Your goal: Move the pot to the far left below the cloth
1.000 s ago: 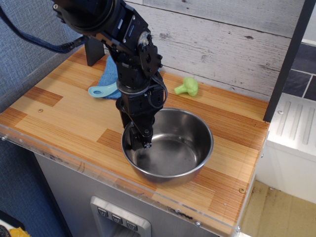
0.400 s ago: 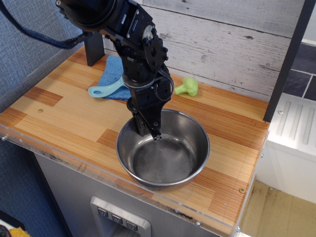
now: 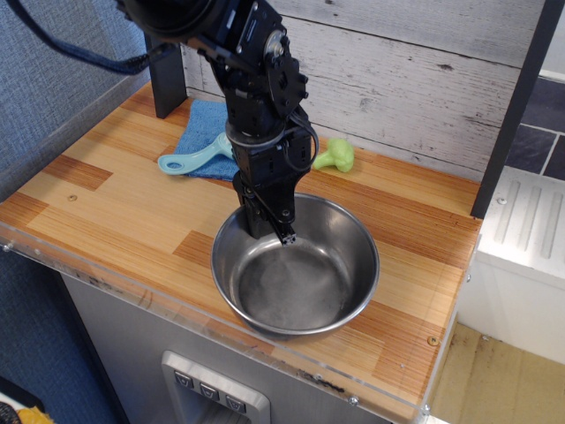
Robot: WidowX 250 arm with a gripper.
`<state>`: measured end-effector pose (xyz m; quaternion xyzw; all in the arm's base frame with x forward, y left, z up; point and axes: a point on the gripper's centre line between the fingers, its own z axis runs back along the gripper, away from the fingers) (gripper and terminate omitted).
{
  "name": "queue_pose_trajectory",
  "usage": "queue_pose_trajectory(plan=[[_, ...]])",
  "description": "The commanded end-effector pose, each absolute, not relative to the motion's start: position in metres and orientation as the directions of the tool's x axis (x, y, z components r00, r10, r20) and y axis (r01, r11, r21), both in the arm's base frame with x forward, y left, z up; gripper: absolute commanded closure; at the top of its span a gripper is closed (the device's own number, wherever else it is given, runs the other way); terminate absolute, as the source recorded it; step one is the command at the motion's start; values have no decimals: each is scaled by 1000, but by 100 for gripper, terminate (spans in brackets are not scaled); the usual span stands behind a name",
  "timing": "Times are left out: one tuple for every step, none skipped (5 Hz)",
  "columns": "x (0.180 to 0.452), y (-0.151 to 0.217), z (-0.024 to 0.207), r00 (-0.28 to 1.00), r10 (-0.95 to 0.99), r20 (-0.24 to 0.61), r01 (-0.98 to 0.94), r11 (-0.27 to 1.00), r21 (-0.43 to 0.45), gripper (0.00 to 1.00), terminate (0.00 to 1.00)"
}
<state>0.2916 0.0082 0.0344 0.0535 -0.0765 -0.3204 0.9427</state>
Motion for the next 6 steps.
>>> queue_pose_trajectory(plan=[[332, 19, 96, 800, -546, 251, 498, 836, 231, 100, 0], [338, 27, 115, 817, -504, 279, 447, 860, 245, 100, 0], [327, 44, 120, 856, -435, 281, 378, 895, 236, 100, 0], [310, 73, 119, 898, -350, 266, 295, 929, 226, 100, 0], [299, 105, 110, 931, -266, 248, 216, 954, 209, 100, 0], [295, 128, 95, 954, -200, 224, 161, 971, 178, 100, 0]])
